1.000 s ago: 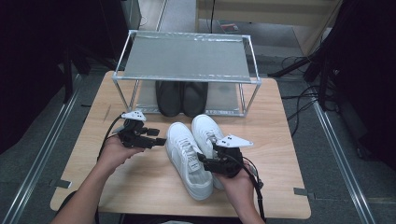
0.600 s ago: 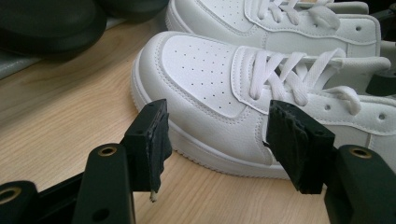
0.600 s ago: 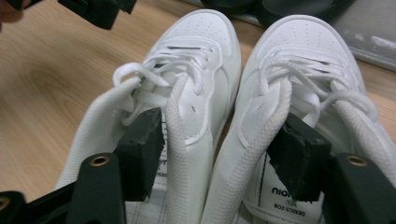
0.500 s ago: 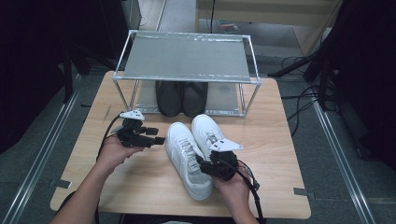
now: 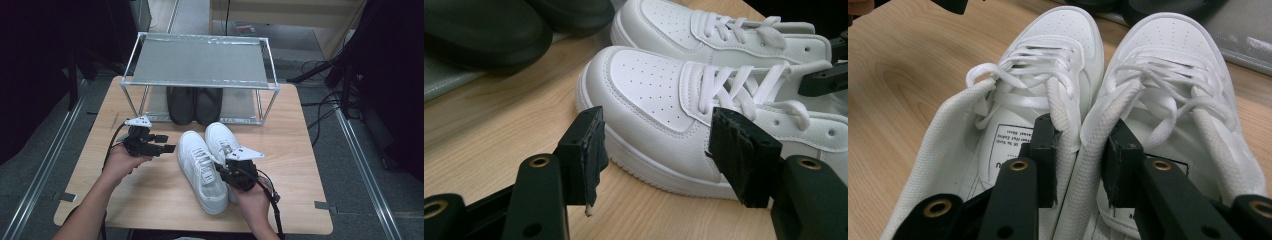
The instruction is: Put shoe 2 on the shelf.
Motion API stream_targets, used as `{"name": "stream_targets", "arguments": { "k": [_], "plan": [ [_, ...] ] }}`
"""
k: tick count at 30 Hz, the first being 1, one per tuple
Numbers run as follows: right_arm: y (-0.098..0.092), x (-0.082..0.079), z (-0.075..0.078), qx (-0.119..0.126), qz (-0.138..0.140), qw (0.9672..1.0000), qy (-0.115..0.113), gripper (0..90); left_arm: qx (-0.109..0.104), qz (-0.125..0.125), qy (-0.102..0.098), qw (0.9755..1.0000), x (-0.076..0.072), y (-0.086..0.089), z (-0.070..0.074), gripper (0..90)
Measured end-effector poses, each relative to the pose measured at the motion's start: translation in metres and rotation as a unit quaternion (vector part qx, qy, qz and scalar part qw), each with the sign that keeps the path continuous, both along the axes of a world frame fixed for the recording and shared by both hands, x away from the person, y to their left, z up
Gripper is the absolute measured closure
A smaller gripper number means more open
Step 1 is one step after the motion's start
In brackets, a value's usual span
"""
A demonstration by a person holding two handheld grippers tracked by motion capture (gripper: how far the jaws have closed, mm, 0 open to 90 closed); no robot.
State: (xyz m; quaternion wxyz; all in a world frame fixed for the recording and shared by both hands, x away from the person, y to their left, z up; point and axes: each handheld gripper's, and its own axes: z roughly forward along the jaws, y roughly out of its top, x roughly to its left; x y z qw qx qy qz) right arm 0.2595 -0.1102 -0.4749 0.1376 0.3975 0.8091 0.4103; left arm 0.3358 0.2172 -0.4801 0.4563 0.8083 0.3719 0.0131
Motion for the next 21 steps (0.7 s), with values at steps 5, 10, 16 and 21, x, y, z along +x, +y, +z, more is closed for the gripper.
{"name": "stream_targets", "arguments": {
  "k": [5,10,16,21],
  "plan": [
    [0.0,0.0,0.002,-0.001,-0.001,1.0,0.005,74.7,0.001,0.002,0.0,1.0,0.001,0.002,-0.001,39.8],
    [-0.005,0.002,0.005,0.0,0.006,0.9999,0.011,75.9,-0.001,0.008,-0.003,1.0,0.0,0.006,0.001,39.7],
    [-0.01,0.003,0.011,-0.008,0.021,0.9997,0.009,76.2,0.011,0.016,-0.003,0.9998,-0.001,0.013,0.003,39.4],
    [-0.016,0.007,0.014,0.01,0.039,0.999,0.021,76.3,0.015,0.021,-0.004,0.9997,-0.004,0.018,0.003,39.0]
  ]
}}
